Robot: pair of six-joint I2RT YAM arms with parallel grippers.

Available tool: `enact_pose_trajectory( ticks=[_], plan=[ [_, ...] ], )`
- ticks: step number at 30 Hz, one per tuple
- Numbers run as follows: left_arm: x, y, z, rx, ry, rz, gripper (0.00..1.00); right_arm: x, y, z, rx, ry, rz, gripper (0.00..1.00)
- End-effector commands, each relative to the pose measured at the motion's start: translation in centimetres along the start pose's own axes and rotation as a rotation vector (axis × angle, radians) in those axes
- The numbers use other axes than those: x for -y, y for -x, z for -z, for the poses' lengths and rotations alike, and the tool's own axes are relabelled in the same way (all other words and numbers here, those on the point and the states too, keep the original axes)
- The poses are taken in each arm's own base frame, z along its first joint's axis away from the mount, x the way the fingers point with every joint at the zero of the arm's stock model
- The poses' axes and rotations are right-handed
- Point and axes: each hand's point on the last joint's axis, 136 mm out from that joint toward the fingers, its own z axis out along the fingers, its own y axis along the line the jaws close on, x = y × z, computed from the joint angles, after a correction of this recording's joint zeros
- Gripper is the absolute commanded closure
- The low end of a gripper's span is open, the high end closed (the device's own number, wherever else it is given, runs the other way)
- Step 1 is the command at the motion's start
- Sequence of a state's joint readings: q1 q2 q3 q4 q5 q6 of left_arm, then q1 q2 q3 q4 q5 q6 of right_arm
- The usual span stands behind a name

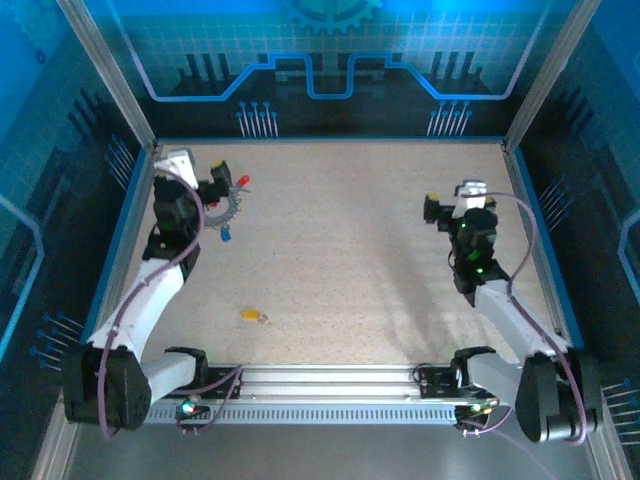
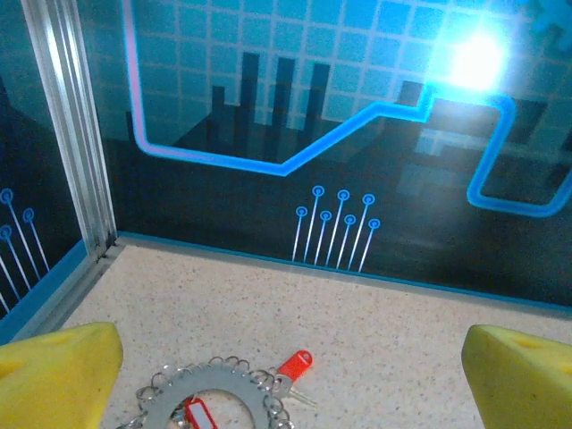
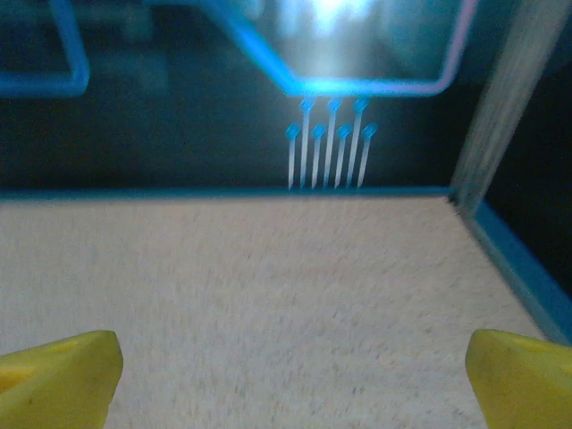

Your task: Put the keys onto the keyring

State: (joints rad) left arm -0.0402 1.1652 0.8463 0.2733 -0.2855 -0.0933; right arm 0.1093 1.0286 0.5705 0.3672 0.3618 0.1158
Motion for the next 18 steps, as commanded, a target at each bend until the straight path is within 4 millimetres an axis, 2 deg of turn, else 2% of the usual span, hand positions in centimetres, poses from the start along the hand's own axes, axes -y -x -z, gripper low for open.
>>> enact_pose_trajectory(
  ticks=[1, 3, 4, 8, 11, 14, 18],
  plan=[
    [0.0, -5.6, -2.6, -0.320, 0.005, 0.055, 0.01, 4.0, -0.8, 2.9, -0.114, -0.214, -0.190, 0.00],
    [1.3, -7.1, -4.9, -0.456, -0.070, 0.076, 0.01, 6.6, -0.9, 5.3, -0.128, -0.353, -0.356, 0.00],
    [1.6, -7.9, -5.7, -0.517, -0.088, 0.093, 0.01, 7.1, -1.2, 6.0, -0.140, -0.376, -0.392, 0.00],
    [1.6, -12.5, -9.8, -0.684, -0.139, 0.140, 0.01, 5.8, -1.8, 6.4, -0.182, -0.288, -0.373, 0.00],
    [1.2, -16.4, -11.9, -0.774, -0.204, 0.169, 0.01, 5.1, -2.5, 6.8, -0.244, -0.263, -0.351, 0.00],
    [0.6, -19.3, -12.9, -0.863, -0.221, 0.131, 0.01, 3.4, -2.6, 6.7, -0.273, -0.176, -0.286, 0.00],
    [1.2, -21.9, -12.1, -0.969, -0.282, 0.119, 0.01, 1.0, -2.3, 6.9, -0.285, -0.037, -0.204, 0.00]
  ],
)
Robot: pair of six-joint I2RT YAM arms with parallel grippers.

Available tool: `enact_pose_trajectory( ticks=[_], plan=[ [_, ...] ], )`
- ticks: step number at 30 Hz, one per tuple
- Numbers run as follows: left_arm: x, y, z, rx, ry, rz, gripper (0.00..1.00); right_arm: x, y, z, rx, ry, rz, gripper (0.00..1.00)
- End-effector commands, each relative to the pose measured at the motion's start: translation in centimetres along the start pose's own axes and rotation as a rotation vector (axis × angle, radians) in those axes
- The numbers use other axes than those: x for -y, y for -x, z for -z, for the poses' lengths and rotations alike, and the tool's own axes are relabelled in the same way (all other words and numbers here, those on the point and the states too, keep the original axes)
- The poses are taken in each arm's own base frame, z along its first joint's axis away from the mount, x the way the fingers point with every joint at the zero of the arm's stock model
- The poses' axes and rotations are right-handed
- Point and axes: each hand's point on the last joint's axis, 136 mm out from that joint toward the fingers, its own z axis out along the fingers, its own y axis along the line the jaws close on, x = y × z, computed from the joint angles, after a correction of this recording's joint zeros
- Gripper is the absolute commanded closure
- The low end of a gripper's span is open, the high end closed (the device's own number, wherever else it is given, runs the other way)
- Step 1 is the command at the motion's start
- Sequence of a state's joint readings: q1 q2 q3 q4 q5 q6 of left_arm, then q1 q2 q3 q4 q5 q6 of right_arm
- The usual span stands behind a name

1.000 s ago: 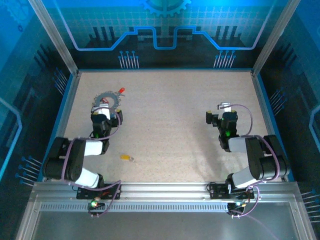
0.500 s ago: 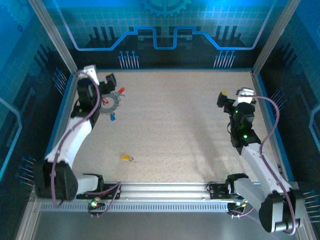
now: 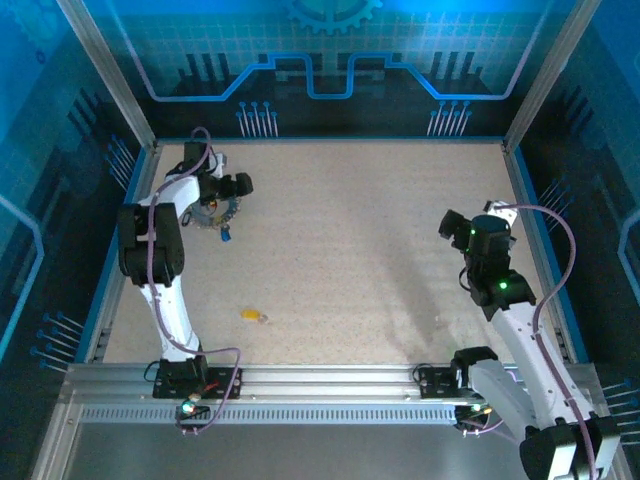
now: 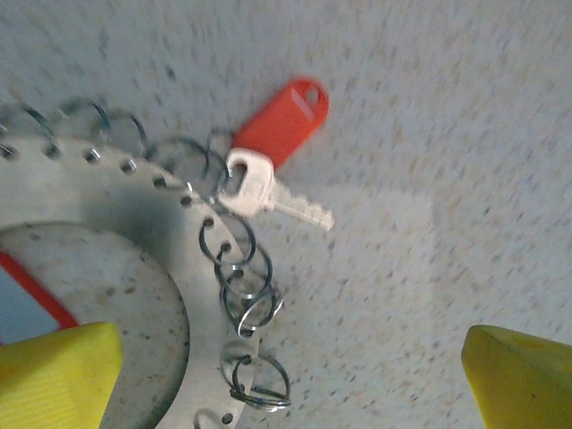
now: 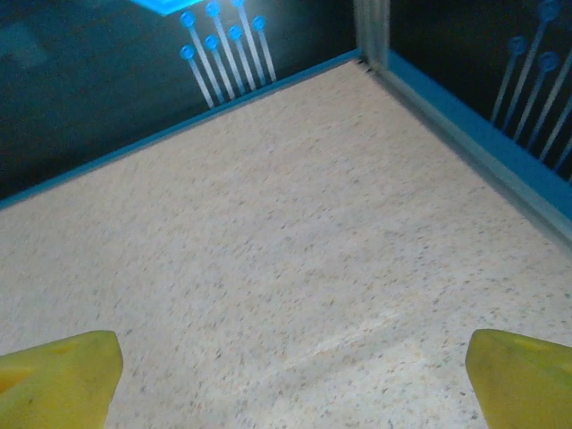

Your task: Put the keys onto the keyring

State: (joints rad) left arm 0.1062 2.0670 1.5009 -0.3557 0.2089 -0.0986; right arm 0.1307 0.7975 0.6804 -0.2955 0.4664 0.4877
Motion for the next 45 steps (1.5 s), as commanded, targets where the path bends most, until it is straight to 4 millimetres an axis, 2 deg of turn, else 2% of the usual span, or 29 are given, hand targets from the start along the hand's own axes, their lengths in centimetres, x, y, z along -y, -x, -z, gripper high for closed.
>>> enact_pose_trajectory(
  ticks=[1, 6, 11, 15, 20, 23, 26, 30, 34, 37, 39, 42, 45],
  plan=[
    [2.1, -0.7, 1.0, -0.064, -0.105, -0.049, 0.01, -2.4, -0.1, 1.0, -0.021, 0.123, 0.090, 0.00],
    [2.6, -3.1, -0.2, -0.136, -0.171, -0.008, 0.01, -2.7, -0.9, 0.9, -0.034, 0.149, 0.109, 0.00],
    [4.0, -5.6, -0.6, -0.218, -0.275, 0.033, 0.01, -3.6, -1.4, 0.6, -0.059, 0.194, 0.112, 0.00],
    [4.9, -8.1, -0.9, -0.283, -0.280, 0.019, 0.01, -4.2, -2.3, 0.5, -0.102, 0.216, 0.112, 0.00],
    [6.4, -9.5, -0.4, -0.327, -0.237, -0.017, 0.01, -5.4, -3.2, 0.3, -0.134, 0.240, 0.152, 0.00],
    [8.1, -10.3, 0.2, -0.340, -0.255, 0.016, 0.01, -6.1, -3.2, 0.2, -0.132, 0.250, 0.182, 0.00],
    [10.4, -12.2, 0.3, -0.338, -0.263, 0.010, 0.01, -6.2, -3.0, 0.1, -0.132, 0.236, 0.188, 0.00],
    [15.0, -16.4, 0.2, -0.381, -0.288, -0.048, 0.01, -6.4, -3.4, -0.5, -0.145, 0.231, 0.179, 0.00],
    [19.7, -19.5, 0.7, -0.379, -0.342, -0.064, 0.01, -6.5, -4.2, -1.0, -0.184, 0.221, 0.143, 0.00],
    [23.5, -22.0, 2.0, -0.398, -0.396, -0.073, 0.01, -6.4, -4.9, -1.5, -0.210, 0.208, 0.132, 0.00],
    [25.8, -22.9, 3.6, -0.397, -0.427, -0.112, 0.01, -6.2, -5.1, -1.5, -0.226, 0.193, 0.131, 0.00],
    [27.8, -22.1, 6.6, -0.365, -0.485, -0.134, 0.01, -6.2, -5.7, -1.6, -0.229, 0.199, 0.122, 0.05],
    [28.4, -20.2, 10.4, -0.299, -0.491, -0.204, 0.01, -7.0, -6.8, -1.4, -0.278, 0.251, 0.126, 0.13]
  ],
)
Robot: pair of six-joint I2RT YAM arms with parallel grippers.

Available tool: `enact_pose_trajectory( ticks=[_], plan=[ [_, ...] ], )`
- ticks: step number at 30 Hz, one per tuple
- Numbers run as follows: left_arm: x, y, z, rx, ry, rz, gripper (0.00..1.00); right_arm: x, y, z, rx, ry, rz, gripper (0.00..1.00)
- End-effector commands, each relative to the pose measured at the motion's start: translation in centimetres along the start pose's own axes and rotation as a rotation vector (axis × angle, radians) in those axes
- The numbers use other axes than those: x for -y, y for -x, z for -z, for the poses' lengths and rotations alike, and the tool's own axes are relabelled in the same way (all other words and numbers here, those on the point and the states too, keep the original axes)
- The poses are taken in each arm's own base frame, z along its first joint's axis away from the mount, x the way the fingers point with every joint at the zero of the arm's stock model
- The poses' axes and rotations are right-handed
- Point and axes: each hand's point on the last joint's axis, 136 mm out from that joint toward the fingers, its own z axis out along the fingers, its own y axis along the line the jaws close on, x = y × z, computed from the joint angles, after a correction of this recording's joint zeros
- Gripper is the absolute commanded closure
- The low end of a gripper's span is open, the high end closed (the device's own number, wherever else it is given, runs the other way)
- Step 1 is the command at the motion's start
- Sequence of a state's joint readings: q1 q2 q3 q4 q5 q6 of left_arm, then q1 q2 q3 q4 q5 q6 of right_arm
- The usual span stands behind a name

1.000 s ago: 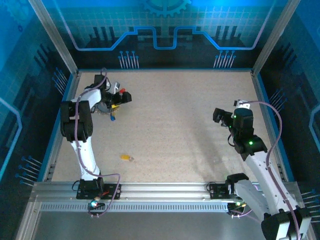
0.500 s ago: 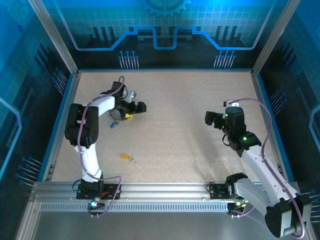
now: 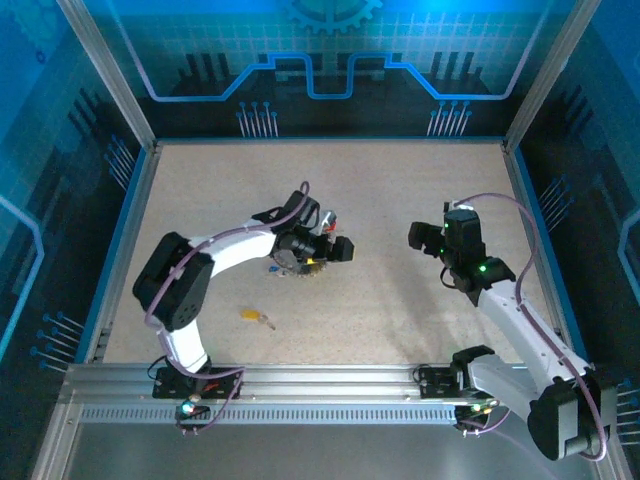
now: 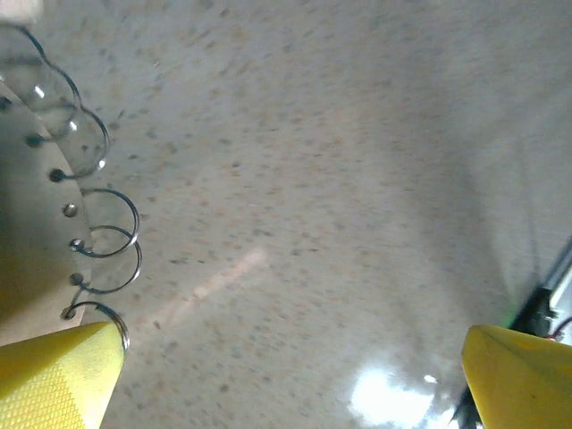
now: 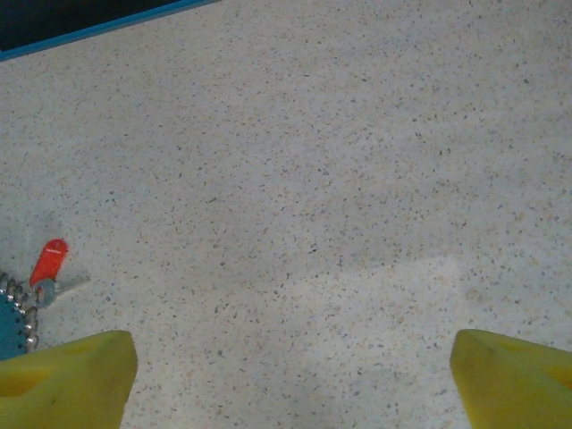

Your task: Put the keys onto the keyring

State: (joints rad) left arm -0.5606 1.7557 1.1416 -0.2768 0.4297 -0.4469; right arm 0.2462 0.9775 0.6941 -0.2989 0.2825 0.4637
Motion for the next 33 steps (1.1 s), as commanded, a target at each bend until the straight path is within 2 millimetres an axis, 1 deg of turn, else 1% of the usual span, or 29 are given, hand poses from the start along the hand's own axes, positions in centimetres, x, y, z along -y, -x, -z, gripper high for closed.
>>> enact_pose_trajectory(
  ticks=[1, 2, 4, 5, 6, 7, 9, 10, 12, 14, 15, 17, 19, 22, 25, 28, 31, 32, 33],
  plan=[
    [3.0, 1.8, 5.5, 0.096, 0.007, -0.073, 0.01, -2.1, -1.0, 0.1, -0.054, 0.100, 0.017, 0.16],
    [3.6, 2.1, 7.0, 0.122, 0.026, -0.124, 0.01, -3.3, -1.6, 0.1, -0.086, 0.160, 0.038, 0.17],
    [3.9, 2.4, 9.7, 0.173, 0.082, -0.217, 0.01, -5.7, -2.9, 0.1, -0.150, 0.272, 0.062, 0.22],
    [3.5, 2.7, 11.1, 0.206, 0.121, -0.247, 0.01, -6.8, -3.3, 0.2, -0.190, 0.314, 0.030, 0.22],
    [2.9, 3.0, 12.4, 0.245, 0.158, -0.267, 0.01, -7.5, -3.8, 0.3, -0.250, 0.336, -0.065, 0.24],
    [2.0, 3.2, 13.4, 0.277, 0.187, -0.262, 0.01, -8.1, -4.2, 0.4, -0.309, 0.352, -0.175, 0.27],
    [-0.6, 3.8, 15.4, 0.357, 0.229, -0.202, 0.01, -11.2, -5.1, 0.6, -0.434, 0.465, -0.381, 0.34],
    [-2.0, 4.0, 16.1, 0.390, 0.241, -0.161, 0.01, -12.4, -5.2, 0.7, -0.462, 0.491, -0.437, 0.35],
    [-5.1, 4.2, 17.8, 0.474, 0.280, -0.074, 0.01, -14.4, -5.8, 0.7, -0.503, 0.488, -0.487, 0.34],
    [-7.3, 4.1, 19.0, 0.540, 0.328, -0.040, 0.01, -14.9, -7.1, 0.2, -0.558, 0.407, -0.550, 0.34],
    [-8.2, 3.9, 19.5, 0.565, 0.355, -0.034, 0.01, -15.1, -8.1, -0.1, -0.592, 0.373, -0.587, 0.37],
    [-10.1, 3.4, 20.3, 0.623, 0.409, -0.016, 0.01, -16.3, -9.9, -0.7, -0.651, 0.347, -0.654, 0.39],
    [-11.3, 2.8, 20.9, 0.672, 0.426, 0.008, 0.01, -17.3, -11.2, -1.2, -0.710, 0.322, -0.712, 0.43],
    [-12.4, 2.2, 21.5, 0.715, 0.445, 0.039, 0.01, -19.3, -12.3, -1.6, -0.766, 0.315, -0.767, 0.49],
    [-12.3, 2.4, 21.7, 0.725, 0.434, 0.052, 0.01, -21.2, -13.4, -1.6, -0.778, 0.295, -0.783, 0.58],
    [-11.4, 3.0, 22.4, 0.718, 0.426, 0.039, 0.01, -22.9, -14.2, -1.9, -0.757, 0.304, -0.795, 0.58],
    [-10.6, 3.9, 23.3, 0.716, 0.400, 0.036, 0.01, -23.9, -14.9, -2.6, -0.738, 0.303, -0.815, 0.60],
    [-11.0, 4.2, 23.6, 0.712, 0.413, 0.055, 0.01, -24.0, -15.4, -2.9, -0.740, 0.292, -0.815, 0.60],
    [-11.5, 4.3, 24.2, 0.715, 0.447, 0.083, 0.01, -24.9, -14.9, -2.9, -0.730, 0.301, -0.814, 0.60]
  ],
)
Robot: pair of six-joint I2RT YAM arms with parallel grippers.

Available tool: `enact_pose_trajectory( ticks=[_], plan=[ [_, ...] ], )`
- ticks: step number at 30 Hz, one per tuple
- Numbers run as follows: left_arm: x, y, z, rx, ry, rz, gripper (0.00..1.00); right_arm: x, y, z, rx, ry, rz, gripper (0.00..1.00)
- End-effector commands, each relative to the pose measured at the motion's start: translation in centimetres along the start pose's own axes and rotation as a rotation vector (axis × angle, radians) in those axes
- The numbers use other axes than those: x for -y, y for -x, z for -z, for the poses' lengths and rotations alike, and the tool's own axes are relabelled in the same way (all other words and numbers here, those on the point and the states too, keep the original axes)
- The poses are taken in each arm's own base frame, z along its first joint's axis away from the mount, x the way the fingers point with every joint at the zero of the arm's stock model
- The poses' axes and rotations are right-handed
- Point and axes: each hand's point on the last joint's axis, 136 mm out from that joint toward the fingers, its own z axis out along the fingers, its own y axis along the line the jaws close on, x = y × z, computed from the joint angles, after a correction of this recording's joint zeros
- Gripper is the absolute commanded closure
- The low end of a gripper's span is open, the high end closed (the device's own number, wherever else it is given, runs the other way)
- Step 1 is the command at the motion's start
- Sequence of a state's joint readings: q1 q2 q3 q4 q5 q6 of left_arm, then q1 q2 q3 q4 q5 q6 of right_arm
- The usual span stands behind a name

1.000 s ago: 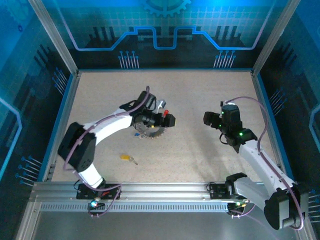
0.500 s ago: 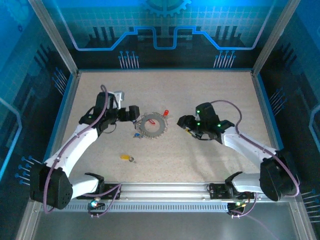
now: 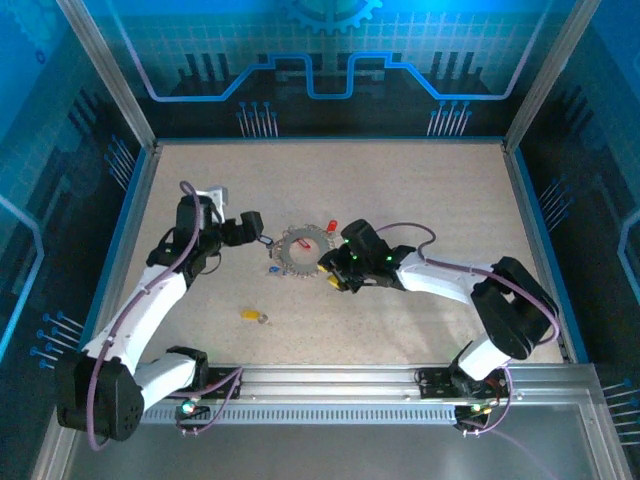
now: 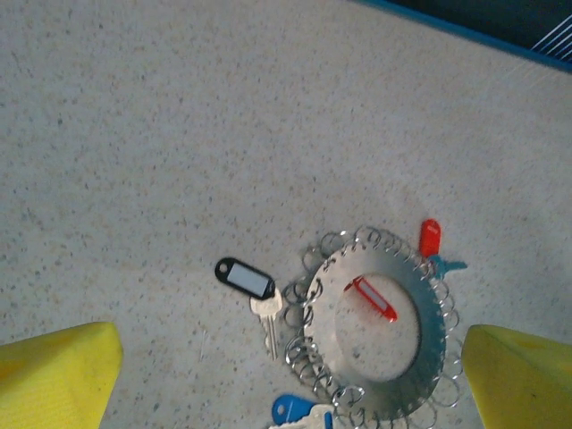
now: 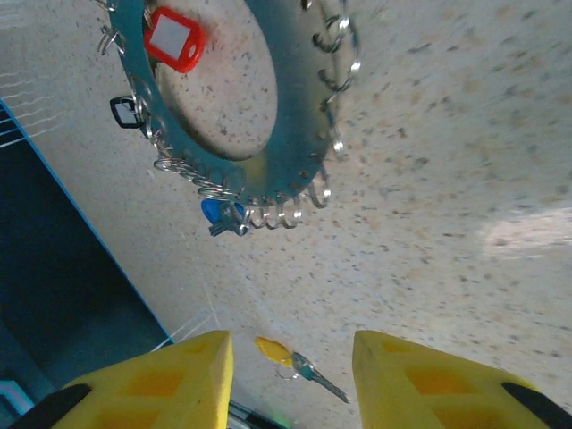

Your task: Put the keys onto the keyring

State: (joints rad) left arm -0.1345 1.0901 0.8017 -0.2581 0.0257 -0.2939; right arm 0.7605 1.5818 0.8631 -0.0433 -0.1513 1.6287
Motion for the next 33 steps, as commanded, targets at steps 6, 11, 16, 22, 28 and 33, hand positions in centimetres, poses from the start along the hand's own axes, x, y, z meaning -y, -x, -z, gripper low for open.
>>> enact_pose_trajectory(
  ticks=[6, 11, 16, 22, 28, 33],
  plan=[
    [-2.1, 1.9, -0.2, 0.008, 0.099, 0.035, 0.01, -0.2, 0.2, -3.7, 0.069, 0.002, -0.084, 0.60],
    [-2.5, 1.5, -0.2, 0.023, 0.108, 0.017, 0.01, 0.0, 1.6, -4.3, 0.145, 0.004, -0.069, 0.59],
    [-2.5, 1.4, -0.5, 0.017, 0.095, 0.034, 0.01, 0.1, 2.0, -4.8, 0.162, -0.016, -0.060, 0.60],
    [-2.6, 1.1, -1.0, -0.002, 0.099, 0.038, 0.01, 0.7, 0.9, -6.2, 0.112, -0.046, -0.067, 0.61],
    [-2.6, 1.4, -0.8, 0.005, 0.102, 0.025, 0.01, 0.7, 2.2, -6.6, 0.124, -0.056, -0.052, 0.69],
    [-2.7, 1.3, -0.7, 0.005, 0.107, 0.019, 0.01, 0.3, 2.6, -6.8, 0.129, -0.052, -0.036, 0.75]
  ],
)
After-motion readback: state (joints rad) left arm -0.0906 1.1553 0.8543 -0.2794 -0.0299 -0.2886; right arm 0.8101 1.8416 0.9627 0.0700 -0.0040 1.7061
